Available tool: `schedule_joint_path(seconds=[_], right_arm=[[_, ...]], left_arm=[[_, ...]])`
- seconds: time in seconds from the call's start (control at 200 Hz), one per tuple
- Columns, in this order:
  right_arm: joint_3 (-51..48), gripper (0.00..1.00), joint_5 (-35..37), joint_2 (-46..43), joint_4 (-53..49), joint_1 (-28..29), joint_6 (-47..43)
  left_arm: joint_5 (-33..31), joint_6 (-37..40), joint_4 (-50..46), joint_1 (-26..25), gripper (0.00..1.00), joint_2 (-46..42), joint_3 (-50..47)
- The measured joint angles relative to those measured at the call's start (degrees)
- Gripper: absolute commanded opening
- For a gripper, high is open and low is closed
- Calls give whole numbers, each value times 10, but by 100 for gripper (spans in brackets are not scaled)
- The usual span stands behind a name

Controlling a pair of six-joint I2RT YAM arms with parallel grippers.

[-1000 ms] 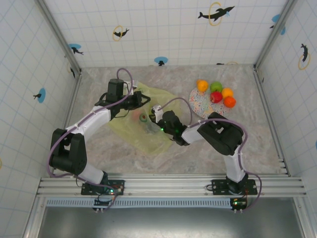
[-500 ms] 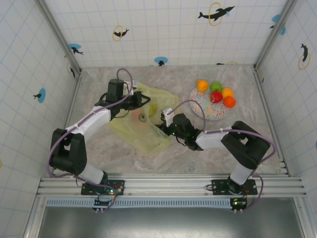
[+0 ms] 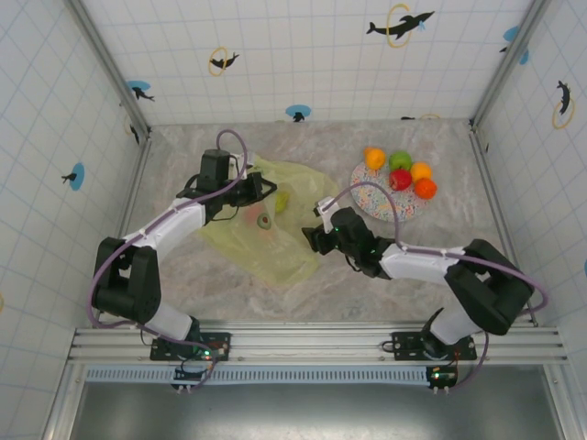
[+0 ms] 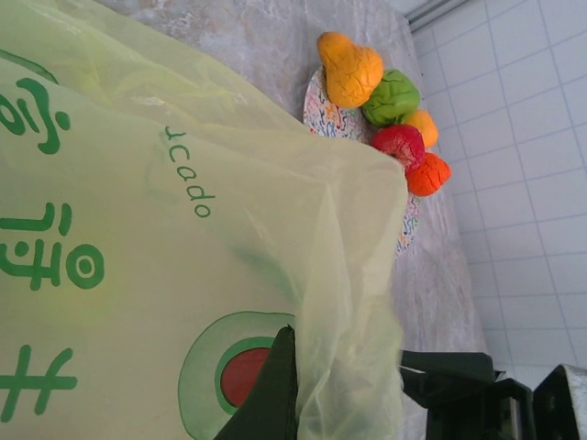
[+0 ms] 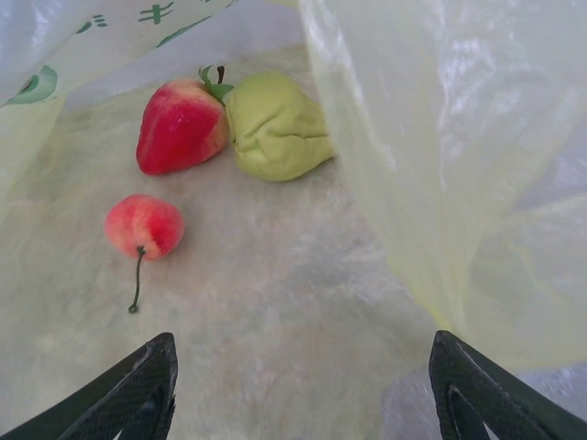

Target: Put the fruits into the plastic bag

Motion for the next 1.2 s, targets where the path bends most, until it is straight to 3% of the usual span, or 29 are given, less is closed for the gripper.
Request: schedule_joint_path(seconds=[0.275,0.47,0.706,0.971,1.201], right_arm=[[-31,77,-114,-105,-61,-78,-20],[-36,82,-133,-168,-80,-141,-21],[-30,87,-18,-187,-130,-205,-13],[38,91,113,-135,-186,-271,-14],[99,93,145,-50,-227,-379,-1]], left_arm=[[-7,8,0,0,0,0,0],[-7,8,0,0,0,0,0],[-7,8,0,0,0,0,0],[-7,8,0,0,0,0,0],[-7,7,0,0,0,0,0]])
